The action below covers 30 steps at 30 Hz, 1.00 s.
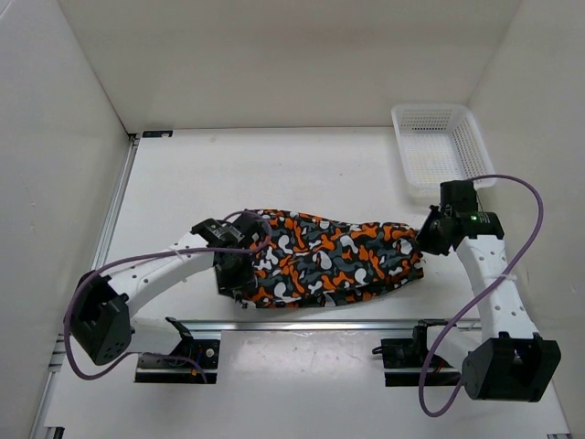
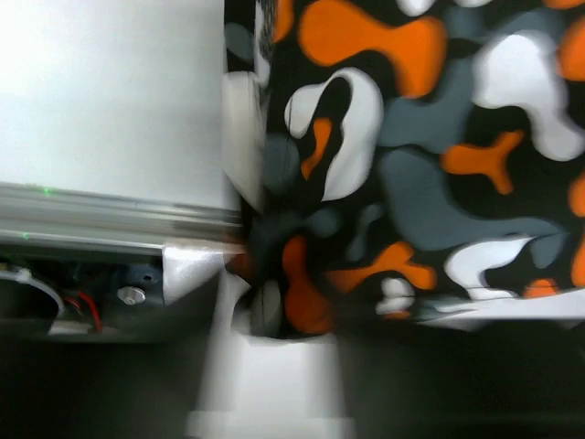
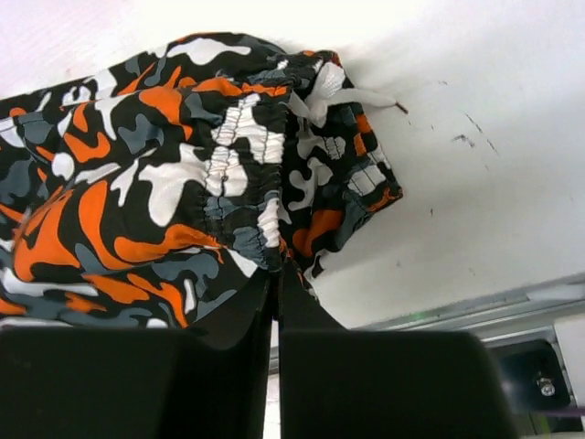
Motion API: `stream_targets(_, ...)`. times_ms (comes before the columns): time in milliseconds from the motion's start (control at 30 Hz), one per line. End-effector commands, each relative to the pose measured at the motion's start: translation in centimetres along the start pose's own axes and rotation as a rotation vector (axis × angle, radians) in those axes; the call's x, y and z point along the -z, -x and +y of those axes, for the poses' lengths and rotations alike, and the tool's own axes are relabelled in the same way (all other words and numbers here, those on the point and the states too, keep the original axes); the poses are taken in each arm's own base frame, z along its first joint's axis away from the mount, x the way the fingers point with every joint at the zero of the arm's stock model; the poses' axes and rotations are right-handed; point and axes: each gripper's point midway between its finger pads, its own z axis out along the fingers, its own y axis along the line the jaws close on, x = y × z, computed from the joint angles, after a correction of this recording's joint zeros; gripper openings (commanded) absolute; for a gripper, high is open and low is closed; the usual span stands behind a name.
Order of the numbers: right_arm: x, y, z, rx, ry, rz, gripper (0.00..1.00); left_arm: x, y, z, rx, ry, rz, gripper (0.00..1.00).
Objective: Fold and stack the shorts
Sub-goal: Fold the shorts
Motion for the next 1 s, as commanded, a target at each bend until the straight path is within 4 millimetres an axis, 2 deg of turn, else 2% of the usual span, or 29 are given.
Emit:
stream_targets(0,0.3,-0.4,-0.9,-0.042,-0.068,0.019,0.23,-1.6,-0.7,-0.4,0.024,-0.021,0.03,0.66)
stream_targets(33,-0.3,-0.8,-1.2,-0.064,-0.1,0.057,0.37,-2.6,-1.0,-0.1,0.023,0.021,0.06,0.79)
stream_targets(67,-0.4,-0.9,-1.3,-0.064,-0.109,0.073,0.49,-2.7,-0.8,-0.4,0.022,0.028,0.065,0.84)
stream_targets(100,-0.5,-1.4,-1.8,-0.084,-0.144,0.097,0.71,-2.4,-0.3,-0.7,0.022,0.041,0.058,0.9)
stream_targets(133,-0.5,-1.3,-1.9,-0.119,-0.161,0.085,0.73,-2.7,0.1,-0.9,0.021,0.056,0.057,0.9)
stream_targets(200,-0.5,-1.1,-2.5,-0.146,-0.203,0.068,0.73,-2.2,1.1,-1.3,0.011,0.061,0.022,0.91)
stream_targets(233,0.1,-0.7,-2.3,-0.161,-0.186,0.04,0.73,-1.5,2.0,-2.0,0.012,0.05,-0.002,0.91)
stream_targets(267,0.2,-0.2,-2.0,-0.163,-0.171,0.015,0.73,-1.2,2.7,-1.9,0.001,0.069,-0.029,0.91)
stream_targets(300,0.5,0.3,-1.5,-0.157,-0.144,-0.019,0.69,-0.9,3.3,-2.2,0.001,0.073,-0.048,0.91)
stream_targets(333,0.3,0.9,-0.6,-0.135,-0.104,-0.041,0.68,0.0,4.8,-3.0,0.007,0.058,-0.081,0.89)
stream_targets(400,0.3,1.3,-0.1,-0.113,-0.079,-0.054,0.62,-0.1,6.6,-3.1,0.008,0.09,-0.11,0.81)
stream_targets(467,0.2,1.4,0.1,-0.09,-0.076,-0.048,0.52,0.1,9.5,-3.3,0.034,0.101,-0.148,0.73)
stream_targets(500,0.2,2.0,0.1,-0.076,-0.083,-0.067,0.49,0.1,10.6,-3.2,0.038,0.11,-0.161,0.64)
stream_targets(567,0.1,2.4,0.6,-0.058,-0.078,-0.091,0.35,0.0,13.5,-3.2,0.053,0.118,-0.184,0.58)
stream_targets(633,0.3,3.0,1.2,-0.026,-0.058,-0.114,0.27,-0.6,15.1,-3.6,0.048,0.107,-0.183,0.53)
stream_targets(667,0.3,3.4,1.9,-0.027,-0.023,-0.125,0.25,-1.3,16.7,-3.7,0.039,0.111,-0.186,0.53)
stream_targets(700,-0.2,3.4,1.9,-0.012,-0.03,-0.115,0.25,-1.8,17.1,-3.9,0.032,0.11,-0.172,0.6)
stream_targets(733,-0.4,3.1,2.2,-0.003,-0.021,-0.1,0.25,-2.2,17.6,-4.5,0.017,0.098,-0.171,0.72)
stream_targets(767,-1.2,2.9,2.1,-0.001,-0.033,-0.08,0.27,-2.1,19.0,-5.1,0.014,0.082,-0.194,0.92)
stream_targets(800,-1.6,3.0,2.2,-0.001,-0.034,-0.077,0.29,-3.3,19.6,-5.0,0.011,0.101,-0.175,1.0)
stream_targets(833,-2.0,2.8,2.3,0.0,-0.033,-0.059,0.32,-3.6,19.8,-5.4,-0.011,0.094,-0.166,1.0)
stream_targets(900,-3.0,2.5,2.4,0.012,-0.041,-0.022,0.45,-4.4,21.4,-6.2,-0.022,0.082,-0.171,1.0)
stream_targets(967,-3.8,2.3,2.5,0.023,-0.049,0.01,0.58,-5.0,22.1,-6.5,-0.022,0.07,-0.159,1.0)
